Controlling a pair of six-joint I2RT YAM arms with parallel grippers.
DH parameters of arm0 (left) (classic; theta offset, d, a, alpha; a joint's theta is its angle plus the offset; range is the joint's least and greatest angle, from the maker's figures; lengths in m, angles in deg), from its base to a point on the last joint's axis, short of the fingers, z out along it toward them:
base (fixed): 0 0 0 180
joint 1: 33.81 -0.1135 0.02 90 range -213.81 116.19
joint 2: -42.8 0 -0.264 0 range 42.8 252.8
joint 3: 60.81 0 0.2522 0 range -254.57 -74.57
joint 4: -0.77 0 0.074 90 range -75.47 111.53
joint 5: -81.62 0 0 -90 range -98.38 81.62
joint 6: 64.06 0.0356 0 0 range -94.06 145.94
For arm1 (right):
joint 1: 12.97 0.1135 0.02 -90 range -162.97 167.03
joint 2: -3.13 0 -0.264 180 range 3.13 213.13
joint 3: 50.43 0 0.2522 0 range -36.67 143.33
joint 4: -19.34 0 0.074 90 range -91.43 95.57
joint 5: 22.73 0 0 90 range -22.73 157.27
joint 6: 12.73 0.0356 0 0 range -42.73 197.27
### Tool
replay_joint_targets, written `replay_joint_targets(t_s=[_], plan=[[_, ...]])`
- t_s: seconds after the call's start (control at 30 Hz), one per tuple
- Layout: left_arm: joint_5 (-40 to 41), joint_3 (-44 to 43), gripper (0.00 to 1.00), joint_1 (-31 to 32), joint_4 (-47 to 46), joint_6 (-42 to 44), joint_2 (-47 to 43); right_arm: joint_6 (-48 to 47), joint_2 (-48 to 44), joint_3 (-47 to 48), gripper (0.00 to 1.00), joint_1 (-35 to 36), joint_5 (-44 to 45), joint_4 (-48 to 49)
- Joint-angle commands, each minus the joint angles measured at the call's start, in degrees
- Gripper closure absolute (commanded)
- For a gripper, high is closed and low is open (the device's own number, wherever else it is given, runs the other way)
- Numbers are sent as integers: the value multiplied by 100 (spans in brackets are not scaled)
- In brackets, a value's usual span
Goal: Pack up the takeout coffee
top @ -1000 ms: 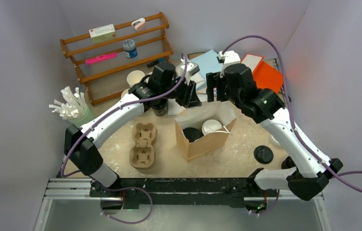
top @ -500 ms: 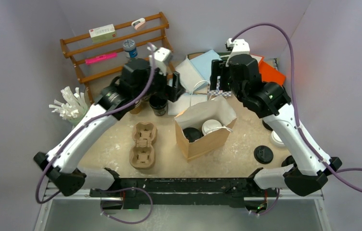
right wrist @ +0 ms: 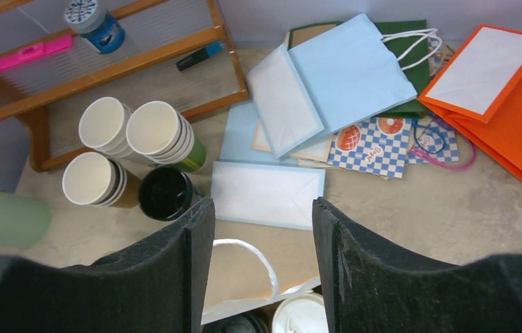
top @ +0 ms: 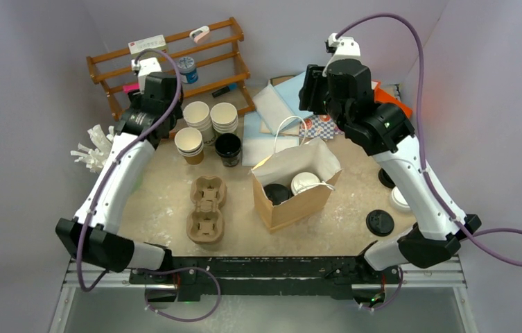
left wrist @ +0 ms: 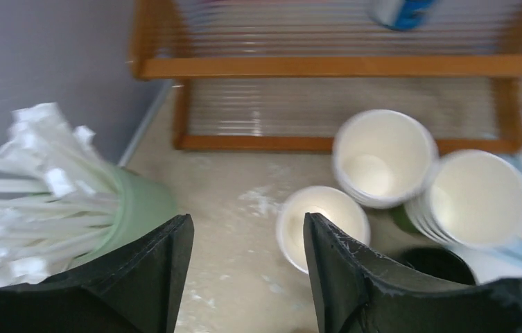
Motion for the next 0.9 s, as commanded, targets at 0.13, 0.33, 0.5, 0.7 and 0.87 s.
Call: replay_joint_targets(t_s=[0.13, 0.33, 0.5, 0.7, 0.87], plan=[[1562, -136, 46, -1576, 223, -276, 522, 370, 60, 335, 47, -31, -323, -141], [2084, -162, 49, -2030, 120, -237, 836, 400, 234, 468, 50, -31, -287, -325], [2033, -12, 52, -2171, -72, -289, 918, 438, 504, 743, 52, -31, -299, -549], [1690, 373, 55, -2263, -305, -319, 884, 397, 799, 1061, 54, -31, -377, -614], [1239, 576, 54, -2263, -411, -420, 876, 397, 847, 1022, 54, -27, -503, -548]])
